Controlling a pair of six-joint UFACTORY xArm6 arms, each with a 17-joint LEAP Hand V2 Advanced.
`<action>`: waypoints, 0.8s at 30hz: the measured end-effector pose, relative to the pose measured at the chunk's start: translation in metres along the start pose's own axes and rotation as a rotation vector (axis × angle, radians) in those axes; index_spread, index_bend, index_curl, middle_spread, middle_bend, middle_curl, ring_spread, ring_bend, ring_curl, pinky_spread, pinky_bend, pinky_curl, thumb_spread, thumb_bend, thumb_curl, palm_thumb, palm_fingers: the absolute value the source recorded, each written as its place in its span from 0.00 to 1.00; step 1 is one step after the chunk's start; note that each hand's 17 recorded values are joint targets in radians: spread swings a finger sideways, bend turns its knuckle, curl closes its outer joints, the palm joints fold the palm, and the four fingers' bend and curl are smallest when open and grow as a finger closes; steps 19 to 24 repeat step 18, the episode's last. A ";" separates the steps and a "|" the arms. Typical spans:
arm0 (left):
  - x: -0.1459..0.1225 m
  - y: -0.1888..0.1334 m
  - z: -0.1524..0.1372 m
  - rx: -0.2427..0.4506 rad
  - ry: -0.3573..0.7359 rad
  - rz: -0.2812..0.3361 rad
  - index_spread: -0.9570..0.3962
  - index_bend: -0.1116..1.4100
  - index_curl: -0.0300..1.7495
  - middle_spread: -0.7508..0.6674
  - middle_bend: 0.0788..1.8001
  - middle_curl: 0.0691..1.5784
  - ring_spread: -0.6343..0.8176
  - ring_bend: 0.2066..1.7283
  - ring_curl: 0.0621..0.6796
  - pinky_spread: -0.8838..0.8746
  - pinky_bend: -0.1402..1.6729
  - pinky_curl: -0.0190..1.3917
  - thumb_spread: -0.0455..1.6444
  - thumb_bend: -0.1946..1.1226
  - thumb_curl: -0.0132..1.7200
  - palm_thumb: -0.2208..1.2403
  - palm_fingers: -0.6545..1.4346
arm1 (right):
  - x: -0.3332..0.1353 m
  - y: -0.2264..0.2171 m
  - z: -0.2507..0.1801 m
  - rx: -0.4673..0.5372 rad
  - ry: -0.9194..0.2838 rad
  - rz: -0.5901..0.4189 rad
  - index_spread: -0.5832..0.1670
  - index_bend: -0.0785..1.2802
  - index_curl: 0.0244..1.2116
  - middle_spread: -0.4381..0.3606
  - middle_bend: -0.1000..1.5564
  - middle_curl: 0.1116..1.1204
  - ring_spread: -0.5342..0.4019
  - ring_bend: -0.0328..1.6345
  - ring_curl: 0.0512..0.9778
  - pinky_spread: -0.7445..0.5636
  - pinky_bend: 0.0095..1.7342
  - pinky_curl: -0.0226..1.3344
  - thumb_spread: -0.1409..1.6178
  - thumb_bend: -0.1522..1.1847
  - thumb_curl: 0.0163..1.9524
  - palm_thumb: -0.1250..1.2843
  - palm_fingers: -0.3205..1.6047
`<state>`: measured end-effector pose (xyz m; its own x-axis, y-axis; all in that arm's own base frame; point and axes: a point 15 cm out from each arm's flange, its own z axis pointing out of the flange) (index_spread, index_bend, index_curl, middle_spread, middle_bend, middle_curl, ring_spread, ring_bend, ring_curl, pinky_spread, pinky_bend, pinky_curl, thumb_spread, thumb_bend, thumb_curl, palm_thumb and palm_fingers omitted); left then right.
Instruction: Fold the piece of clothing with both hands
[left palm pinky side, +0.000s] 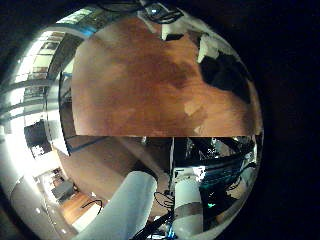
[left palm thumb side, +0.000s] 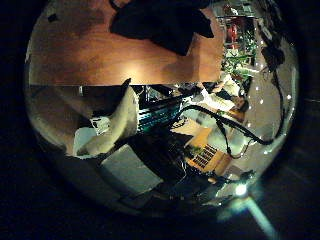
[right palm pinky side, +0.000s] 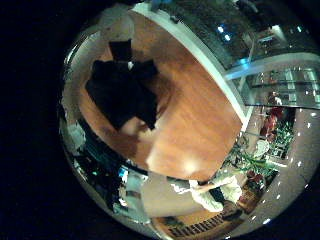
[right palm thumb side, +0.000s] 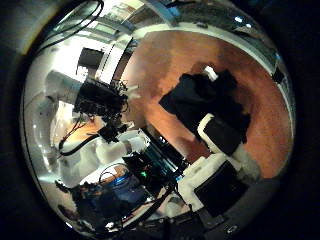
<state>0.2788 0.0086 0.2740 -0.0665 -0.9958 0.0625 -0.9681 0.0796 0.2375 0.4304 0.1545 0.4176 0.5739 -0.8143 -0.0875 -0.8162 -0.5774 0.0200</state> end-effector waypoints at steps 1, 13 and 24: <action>0.006 0.000 -0.005 0.001 -0.001 0.002 0.67 0.19 0.24 0.58 0.08 0.24 0.52 0.29 0.27 0.63 0.25 0.25 0.75 0.14 0.21 0.46 0.46 | 0.002 0.014 -0.006 -0.020 -0.005 0.014 0.18 0.23 0.32 0.37 0.27 0.25 0.45 0.54 0.32 0.71 0.48 0.44 0.82 0.12 0.27 0.74 0.25; 0.029 0.010 -0.019 -0.060 -0.005 0.006 0.67 0.20 0.25 0.61 0.05 0.22 0.55 0.28 0.27 0.64 0.27 0.26 0.75 0.13 0.21 0.44 0.43 | 0.003 0.113 -0.037 -0.146 0.011 0.072 0.20 0.20 0.30 0.40 0.26 0.25 0.49 0.49 0.26 0.80 0.38 0.36 0.88 0.10 0.23 0.64 0.27; 0.023 0.021 -0.011 -0.097 0.003 -0.014 0.67 0.20 0.25 0.62 0.06 0.21 0.57 0.28 0.27 0.64 0.28 0.26 0.74 0.13 0.21 0.44 0.43 | 0.001 0.139 -0.021 -0.205 0.024 0.079 0.21 0.20 0.30 0.41 0.26 0.25 0.49 0.48 0.24 0.81 0.36 0.33 0.89 0.09 0.21 0.56 0.30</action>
